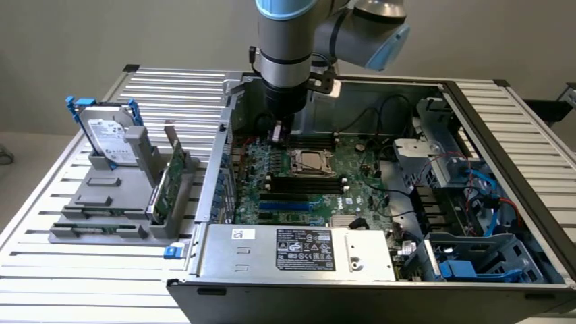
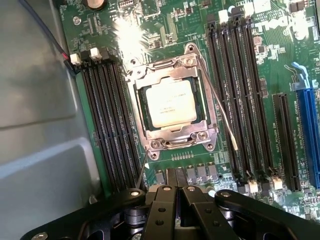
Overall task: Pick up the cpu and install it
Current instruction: 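Install the first cpu locking lever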
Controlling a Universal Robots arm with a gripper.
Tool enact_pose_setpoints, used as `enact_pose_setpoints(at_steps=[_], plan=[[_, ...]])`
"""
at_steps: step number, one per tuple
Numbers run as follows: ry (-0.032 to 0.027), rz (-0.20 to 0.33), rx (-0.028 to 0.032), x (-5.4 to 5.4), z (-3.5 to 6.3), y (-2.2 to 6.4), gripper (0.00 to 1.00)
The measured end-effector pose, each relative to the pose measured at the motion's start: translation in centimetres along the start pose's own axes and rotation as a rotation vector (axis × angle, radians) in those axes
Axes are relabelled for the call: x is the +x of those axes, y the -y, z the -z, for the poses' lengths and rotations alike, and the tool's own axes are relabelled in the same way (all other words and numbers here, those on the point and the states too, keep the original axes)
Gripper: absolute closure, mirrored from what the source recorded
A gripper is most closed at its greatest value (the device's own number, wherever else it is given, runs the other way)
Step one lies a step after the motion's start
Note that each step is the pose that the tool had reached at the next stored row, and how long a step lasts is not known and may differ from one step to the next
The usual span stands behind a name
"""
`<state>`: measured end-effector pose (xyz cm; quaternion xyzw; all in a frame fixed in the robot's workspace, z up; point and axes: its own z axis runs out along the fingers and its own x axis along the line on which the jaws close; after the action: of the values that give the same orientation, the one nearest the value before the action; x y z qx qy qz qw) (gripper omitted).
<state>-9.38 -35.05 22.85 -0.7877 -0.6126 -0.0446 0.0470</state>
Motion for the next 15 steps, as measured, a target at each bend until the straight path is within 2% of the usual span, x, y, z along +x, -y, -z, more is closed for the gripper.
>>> enact_pose_setpoints(at_steps=[2, 3, 4, 6, 8, 10, 12, 15], plan=[[-0.0065, -0.018, 0.0056, -0.01, 0.07, 0.00, 0.89], [-0.0070, -0.024, 0.0111, -0.04, 0.08, -0.01, 0.89], [-0.0057, -0.029, 0.0190, -0.08, 0.09, -0.02, 0.89], [-0.0003, -0.038, 0.0392, -0.18, 0.12, -0.04, 0.89], [0.0059, -0.048, 0.0638, -0.28, 0.14, -0.06, 0.89], [0.0086, -0.061, 0.0844, -0.34, 0.14, -0.08, 0.89], [0.0028, -0.077, 0.0906, -0.35, 0.17, -0.03, 0.89], [-0.0129, -0.103, 0.0947, -0.36, 0.25, 0.06, 0.89]])
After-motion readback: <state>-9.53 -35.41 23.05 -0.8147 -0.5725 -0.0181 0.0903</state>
